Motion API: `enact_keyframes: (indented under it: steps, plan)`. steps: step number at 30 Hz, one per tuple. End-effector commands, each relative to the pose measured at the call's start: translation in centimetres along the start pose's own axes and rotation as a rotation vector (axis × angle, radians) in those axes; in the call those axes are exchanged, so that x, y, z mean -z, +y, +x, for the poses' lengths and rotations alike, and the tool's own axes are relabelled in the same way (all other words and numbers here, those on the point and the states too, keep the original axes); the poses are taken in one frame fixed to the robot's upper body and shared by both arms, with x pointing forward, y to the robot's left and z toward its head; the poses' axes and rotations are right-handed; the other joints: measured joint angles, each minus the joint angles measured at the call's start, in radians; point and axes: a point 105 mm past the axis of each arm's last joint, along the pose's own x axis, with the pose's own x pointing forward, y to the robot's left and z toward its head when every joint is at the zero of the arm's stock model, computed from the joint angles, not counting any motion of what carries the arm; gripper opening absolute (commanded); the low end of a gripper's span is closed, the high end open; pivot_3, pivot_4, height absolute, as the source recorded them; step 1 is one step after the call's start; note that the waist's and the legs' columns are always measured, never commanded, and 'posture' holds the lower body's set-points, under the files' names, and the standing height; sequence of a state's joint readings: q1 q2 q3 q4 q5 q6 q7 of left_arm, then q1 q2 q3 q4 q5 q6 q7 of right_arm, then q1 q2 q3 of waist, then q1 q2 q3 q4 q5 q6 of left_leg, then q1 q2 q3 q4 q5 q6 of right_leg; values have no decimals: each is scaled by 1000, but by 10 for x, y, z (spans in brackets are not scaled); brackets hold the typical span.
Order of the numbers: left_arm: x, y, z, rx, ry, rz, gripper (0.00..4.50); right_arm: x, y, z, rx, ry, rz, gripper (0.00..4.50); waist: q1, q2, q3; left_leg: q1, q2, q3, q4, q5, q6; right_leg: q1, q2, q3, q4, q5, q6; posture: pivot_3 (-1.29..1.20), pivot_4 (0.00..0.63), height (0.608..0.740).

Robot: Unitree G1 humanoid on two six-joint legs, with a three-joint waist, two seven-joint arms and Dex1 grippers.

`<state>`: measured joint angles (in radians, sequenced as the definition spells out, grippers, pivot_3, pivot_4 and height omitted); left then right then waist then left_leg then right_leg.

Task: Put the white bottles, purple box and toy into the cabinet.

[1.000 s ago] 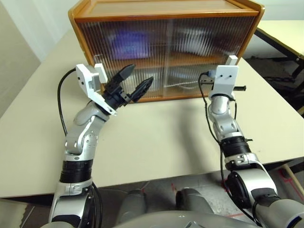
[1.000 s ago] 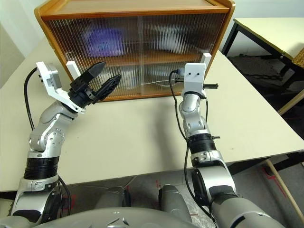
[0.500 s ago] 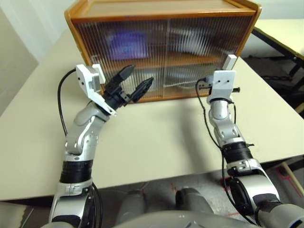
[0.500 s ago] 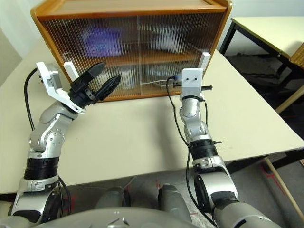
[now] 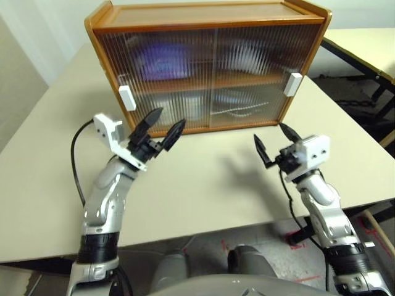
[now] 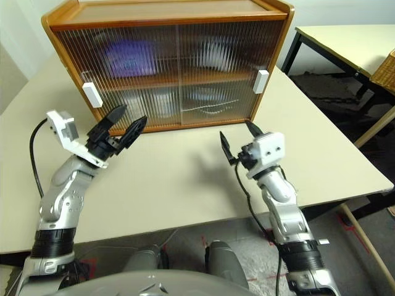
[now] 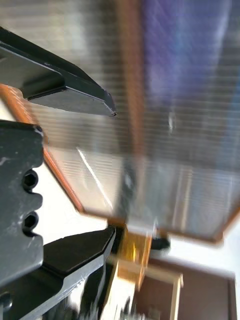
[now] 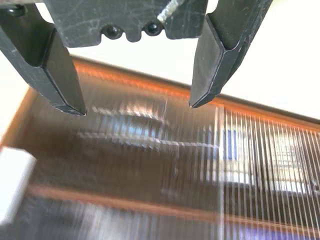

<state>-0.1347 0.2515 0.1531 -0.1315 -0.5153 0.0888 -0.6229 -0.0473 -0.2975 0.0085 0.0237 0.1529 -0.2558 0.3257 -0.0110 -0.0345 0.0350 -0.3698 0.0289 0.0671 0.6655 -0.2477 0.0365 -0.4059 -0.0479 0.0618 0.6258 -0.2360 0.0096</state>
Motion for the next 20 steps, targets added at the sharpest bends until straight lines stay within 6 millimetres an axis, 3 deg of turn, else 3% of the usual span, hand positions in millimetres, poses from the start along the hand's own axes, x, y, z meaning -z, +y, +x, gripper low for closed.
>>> enact_keyframes:
  steps: [1, 5, 10, 20]
  plan:
    - [16, 27, -33, -230, 14, 125, 4500, -2, 3, -14, -44, -39, 55, 4480, 2, 0, 0, 0, 0, 0, 0, -1, -2, 0, 0, 0, 0, 0, -2, 92, 0, 740]
    - [34, 41, -76, -448, 67, 249, 4500, 4, 5, -17, -49, -33, 99, 4480, 3, -2, 1, 1, 1, 0, -1, -2, -4, 3, 0, 0, 0, -3, -7, 112, 0, 740]
    - [43, 40, -103, -574, 106, 327, 4500, 9, 8, -12, -54, -29, 142, 4480, 29, -5, 0, 0, 1, 1, -1, -2, -4, -1, -3, -1, 0, -1, -6, 154, 0, 740]
    - [44, 33, -115, -623, 115, 373, 4500, 14, 8, -25, -12, -7, 170, 4480, 67, -5, -1, -2, 2, 2, -2, -4, -6, -2, -4, -3, -1, -4, -6, 155, 0, 740]
